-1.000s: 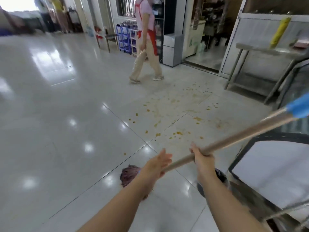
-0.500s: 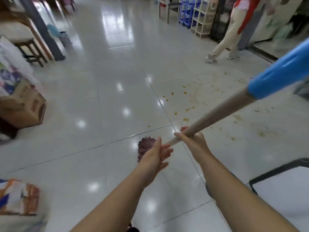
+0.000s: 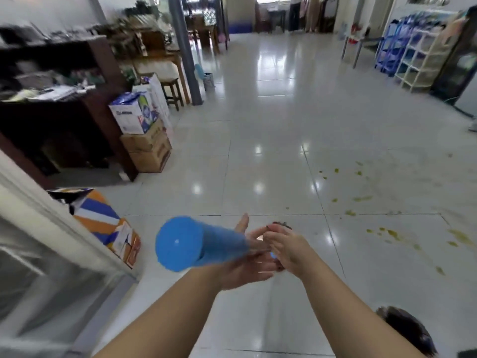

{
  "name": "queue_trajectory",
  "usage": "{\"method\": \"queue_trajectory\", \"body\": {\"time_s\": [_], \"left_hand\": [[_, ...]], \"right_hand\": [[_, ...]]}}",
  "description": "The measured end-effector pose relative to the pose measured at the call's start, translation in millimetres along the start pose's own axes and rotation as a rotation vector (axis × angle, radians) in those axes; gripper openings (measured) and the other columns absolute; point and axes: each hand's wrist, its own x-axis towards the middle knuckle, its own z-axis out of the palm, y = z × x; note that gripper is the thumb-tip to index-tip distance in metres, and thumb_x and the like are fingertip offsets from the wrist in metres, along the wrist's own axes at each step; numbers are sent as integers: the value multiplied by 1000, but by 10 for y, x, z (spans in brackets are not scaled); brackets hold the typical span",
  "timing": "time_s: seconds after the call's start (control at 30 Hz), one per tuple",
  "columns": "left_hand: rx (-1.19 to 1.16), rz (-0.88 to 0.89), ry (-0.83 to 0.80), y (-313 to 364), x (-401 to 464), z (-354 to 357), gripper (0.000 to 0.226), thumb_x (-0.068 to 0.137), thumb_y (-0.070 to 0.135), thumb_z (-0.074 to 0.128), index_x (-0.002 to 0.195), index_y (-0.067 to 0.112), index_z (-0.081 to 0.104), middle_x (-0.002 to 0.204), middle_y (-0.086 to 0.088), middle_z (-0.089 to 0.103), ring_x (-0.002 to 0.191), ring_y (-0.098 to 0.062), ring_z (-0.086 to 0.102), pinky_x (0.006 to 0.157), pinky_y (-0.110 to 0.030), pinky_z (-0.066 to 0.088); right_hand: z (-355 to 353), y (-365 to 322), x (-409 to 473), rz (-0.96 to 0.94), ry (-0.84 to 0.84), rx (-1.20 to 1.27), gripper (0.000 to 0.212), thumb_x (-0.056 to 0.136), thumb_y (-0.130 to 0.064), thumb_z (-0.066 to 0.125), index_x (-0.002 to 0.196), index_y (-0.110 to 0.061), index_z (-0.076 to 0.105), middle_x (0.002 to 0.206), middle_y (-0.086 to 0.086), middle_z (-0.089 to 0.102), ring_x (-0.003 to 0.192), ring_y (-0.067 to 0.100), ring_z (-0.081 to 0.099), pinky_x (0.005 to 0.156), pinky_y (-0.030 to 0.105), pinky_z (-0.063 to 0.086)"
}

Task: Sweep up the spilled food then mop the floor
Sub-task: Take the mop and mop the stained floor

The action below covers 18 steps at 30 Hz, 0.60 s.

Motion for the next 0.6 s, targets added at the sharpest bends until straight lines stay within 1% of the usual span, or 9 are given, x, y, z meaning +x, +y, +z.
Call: {"method": "queue_trajectory", "body": {"time_s": [0.07, 0.13, 0.17, 0.23, 0.3, 0.33, 0.43, 0.53, 0.6], "left_hand": [[-36, -44, 47, -206, -205, -175, 61, 75, 69, 39, 82, 22, 76, 89, -13, 70, 88, -30, 62, 74, -35, 52], [-28, -117, 161, -448, -425, -357, 61, 79, 67, 45, 100, 13, 63, 112, -18, 63, 102, -34, 62, 73, -40, 57], [-21, -154, 212, -586, -540, -442, 58, 83, 64, 45, 102, 11, 59, 117, -19, 61, 98, -33, 65, 69, -40, 59], [-29, -209, 274, -858, -769, -585, 52, 87, 59, 46, 102, 11, 56, 110, -22, 64, 80, -31, 70, 59, -38, 59], [-79, -241, 343, -1114, -953, -728, 45, 89, 52, 50, 102, 9, 55, 95, -23, 68, 68, -33, 71, 52, -37, 59], [-86, -259, 379, -1235, -1037, -802, 43, 90, 49, 51, 106, 9, 53, 93, -22, 68, 65, -33, 71, 50, -36, 58], [-20, -345, 405, -1522, -1265, -988, 33, 97, 36, 47, 115, 9, 47, 107, -20, 61, 62, -31, 70, 48, -35, 57], [142, -531, 352, -1719, -1454, -1168, 43, 98, 43, 38, 110, 4, 50, 97, -19, 67, 63, -27, 70, 50, -31, 57], [312, -672, 297, -1842, -1543, -1262, 52, 95, 52, 38, 110, 3, 48, 88, -18, 71, 63, -26, 70, 52, -30, 56]], "right_hand": [[188, 297, -124, 45, 42, -94, 50, 89, -8, 59, 136, 1, 42, 130, 20, 51, 127, 30, 45, 111, 38, 32], [349, 649, -253, 104, 94, -167, 61, 87, -16, 64, 140, -2, 36, 133, 15, 47, 131, 28, 40, 111, 39, 30], [416, 826, -313, 136, 134, -195, 64, 87, -15, 64, 142, -4, 34, 131, 13, 46, 129, 27, 41, 108, 38, 32], [539, 1147, -440, 186, 214, -255, 57, 88, -8, 61, 139, -6, 35, 114, 13, 48, 107, 23, 48, 89, 33, 40], [638, 1430, -568, 250, 278, -265, 40, 88, -1, 57, 125, -9, 45, 90, 10, 50, 81, 21, 50, 68, 30, 40], [674, 1565, -640, 284, 298, -228, 34, 87, 2, 56, 118, -9, 48, 84, 10, 51, 77, 21, 50, 65, 29, 40], [708, 1922, -841, 341, 325, -95, 28, 88, 6, 50, 115, 1, 52, 79, 10, 55, 81, 20, 55, 65, 25, 46], [707, 2163, -1001, 402, 282, 104, 17, 94, -1, 47, 110, 0, 52, 82, 10, 56, 80, 20, 58, 86, 27, 51], [676, 2273, -1059, 478, 275, 134, 10, 94, -4, 49, 102, 1, 52, 80, 12, 57, 77, 21, 59, 89, 31, 50]]}}
